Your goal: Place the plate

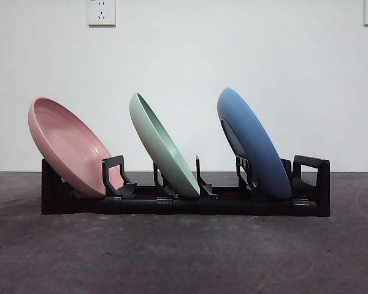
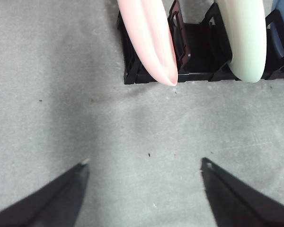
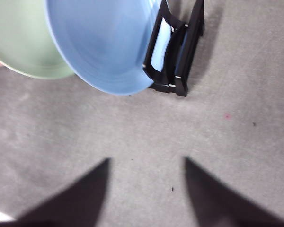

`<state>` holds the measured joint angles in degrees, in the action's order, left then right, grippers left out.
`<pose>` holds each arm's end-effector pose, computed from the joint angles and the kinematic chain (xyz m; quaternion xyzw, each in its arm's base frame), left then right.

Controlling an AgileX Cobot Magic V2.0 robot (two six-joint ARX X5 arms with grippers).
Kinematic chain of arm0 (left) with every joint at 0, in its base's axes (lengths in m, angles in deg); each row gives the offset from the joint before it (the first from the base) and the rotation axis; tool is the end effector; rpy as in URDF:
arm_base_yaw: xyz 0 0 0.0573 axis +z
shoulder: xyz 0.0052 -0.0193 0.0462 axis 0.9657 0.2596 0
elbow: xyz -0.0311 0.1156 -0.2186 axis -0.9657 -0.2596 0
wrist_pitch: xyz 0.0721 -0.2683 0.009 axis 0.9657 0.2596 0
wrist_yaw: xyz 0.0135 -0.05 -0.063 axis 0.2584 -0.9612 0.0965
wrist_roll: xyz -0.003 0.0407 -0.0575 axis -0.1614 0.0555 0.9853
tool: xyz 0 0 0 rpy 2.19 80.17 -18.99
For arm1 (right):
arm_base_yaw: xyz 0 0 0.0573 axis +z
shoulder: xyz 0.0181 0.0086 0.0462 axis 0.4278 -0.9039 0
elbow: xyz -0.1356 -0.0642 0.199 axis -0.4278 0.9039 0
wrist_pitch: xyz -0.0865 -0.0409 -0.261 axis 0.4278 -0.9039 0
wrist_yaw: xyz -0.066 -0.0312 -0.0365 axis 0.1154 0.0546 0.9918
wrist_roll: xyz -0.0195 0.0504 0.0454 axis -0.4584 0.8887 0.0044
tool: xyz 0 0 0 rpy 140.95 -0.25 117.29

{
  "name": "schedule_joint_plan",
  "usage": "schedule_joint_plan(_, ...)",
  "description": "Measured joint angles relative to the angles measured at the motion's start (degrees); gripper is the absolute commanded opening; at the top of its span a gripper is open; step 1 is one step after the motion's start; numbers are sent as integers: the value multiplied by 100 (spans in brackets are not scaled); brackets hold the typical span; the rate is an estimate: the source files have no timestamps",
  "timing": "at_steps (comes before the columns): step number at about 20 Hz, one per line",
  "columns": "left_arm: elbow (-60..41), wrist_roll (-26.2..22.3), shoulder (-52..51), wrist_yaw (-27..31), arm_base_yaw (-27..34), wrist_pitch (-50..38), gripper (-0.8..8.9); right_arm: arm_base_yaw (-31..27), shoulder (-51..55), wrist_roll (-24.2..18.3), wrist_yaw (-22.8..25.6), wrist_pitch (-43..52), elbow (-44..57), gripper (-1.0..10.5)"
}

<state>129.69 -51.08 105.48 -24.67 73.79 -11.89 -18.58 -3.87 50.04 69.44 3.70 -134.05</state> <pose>0.1700 -0.0187 0.3101 -0.0729 0.4087 -0.1322 0.9001 0.2122 0.0425 0.3120 0.0742 0.4534 0.1814 0.8695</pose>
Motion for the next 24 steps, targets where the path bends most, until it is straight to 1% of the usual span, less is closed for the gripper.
schedule_joint_plan(4, 0, 0, 0, 0, 0, -15, 406, 286, -286, 35, 2, -46, -289, 322)
schedule_joint_plan(6, 0, 0, 0, 0, 0, -48, 406, 533, -706, 125, 2, -50, -715, 320)
schedule_joint_plan(10, 0, 2, 0, 0, 0, -48, 406, 1010, -1797, 175, 2, -2, -1818, 317)
schedule_joint_plan(15, 0, 4, 0, 0, 0, -85, 406, 1456, -2907, 177, 0, 306, -2719, 317)
schedule_joint_plan(20, 0, 4, 0, 0, 0, -94, 406, 1744, -3679, 232, 46, 748, -3025, 317)
schedule_joint_plan(24, 0, 4, 0, 0, 0, -94, 406, 1829, -4017, 284, 61, 817, -3027, 310)
